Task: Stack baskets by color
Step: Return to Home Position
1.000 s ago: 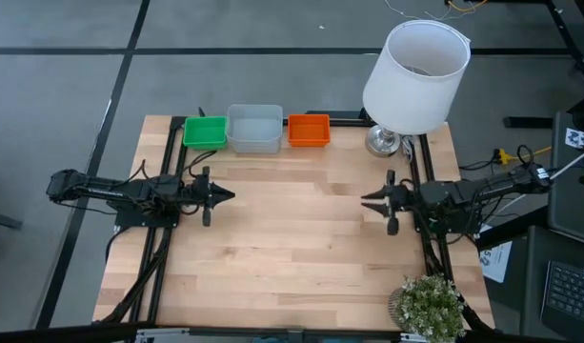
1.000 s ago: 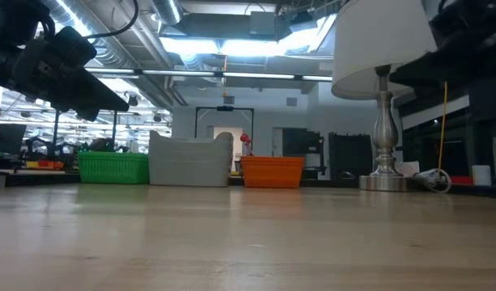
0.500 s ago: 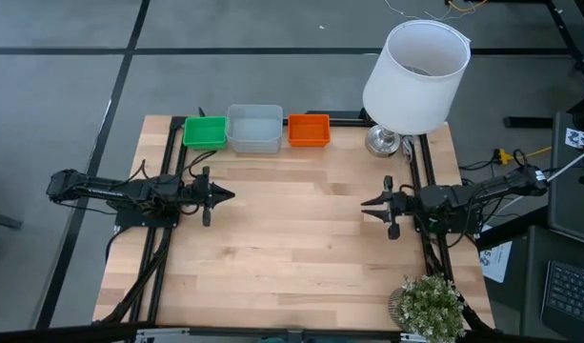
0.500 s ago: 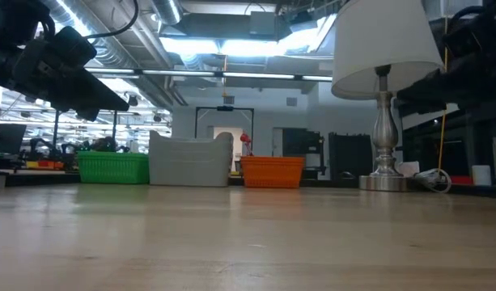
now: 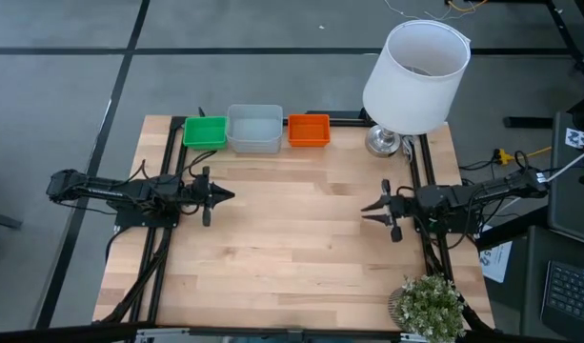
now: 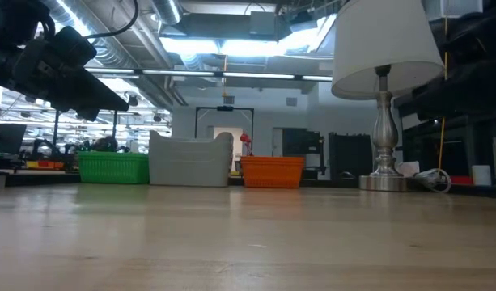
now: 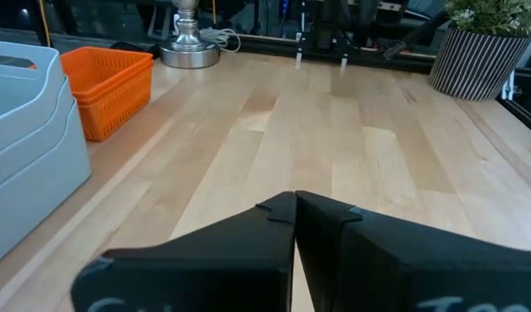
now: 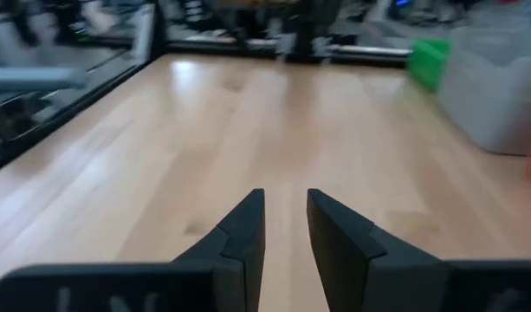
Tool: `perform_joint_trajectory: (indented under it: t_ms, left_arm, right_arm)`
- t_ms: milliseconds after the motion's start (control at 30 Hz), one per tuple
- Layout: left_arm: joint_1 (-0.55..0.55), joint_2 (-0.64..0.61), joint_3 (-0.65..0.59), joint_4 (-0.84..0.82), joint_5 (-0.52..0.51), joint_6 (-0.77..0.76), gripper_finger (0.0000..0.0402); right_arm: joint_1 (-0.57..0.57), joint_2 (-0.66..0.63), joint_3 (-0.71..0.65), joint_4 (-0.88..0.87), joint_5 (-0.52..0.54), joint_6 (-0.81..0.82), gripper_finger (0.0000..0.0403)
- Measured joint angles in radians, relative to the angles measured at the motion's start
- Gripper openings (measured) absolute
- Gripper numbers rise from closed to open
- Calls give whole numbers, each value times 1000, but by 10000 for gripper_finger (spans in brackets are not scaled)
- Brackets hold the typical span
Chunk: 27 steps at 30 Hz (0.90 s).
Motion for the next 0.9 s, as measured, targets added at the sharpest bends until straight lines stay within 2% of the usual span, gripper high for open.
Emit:
perform_joint_trajectory:
  t_ms: [133, 400, 533, 800, 900]
  left_arm:
    - [0, 0, 0, 0, 0, 0, 3]
    - [0, 0, 0, 0, 0, 0, 15]
    - [0, 0, 0, 0, 0, 0, 13]
    - [0, 0, 0, 0, 0, 0, 1]
    - [0, 0, 0, 0, 0, 0, 1]
  right_arm:
    - [0, 0, 0, -23, -83, -93, 90]
    - [0, 0, 0, -24, -45, -234, 90]
    - [0, 0, 0, -19, -44, -232, 90]
    - [0, 0, 0, 3, -41, -78, 90]
    - [0, 0, 0, 2, -41, -82, 90]
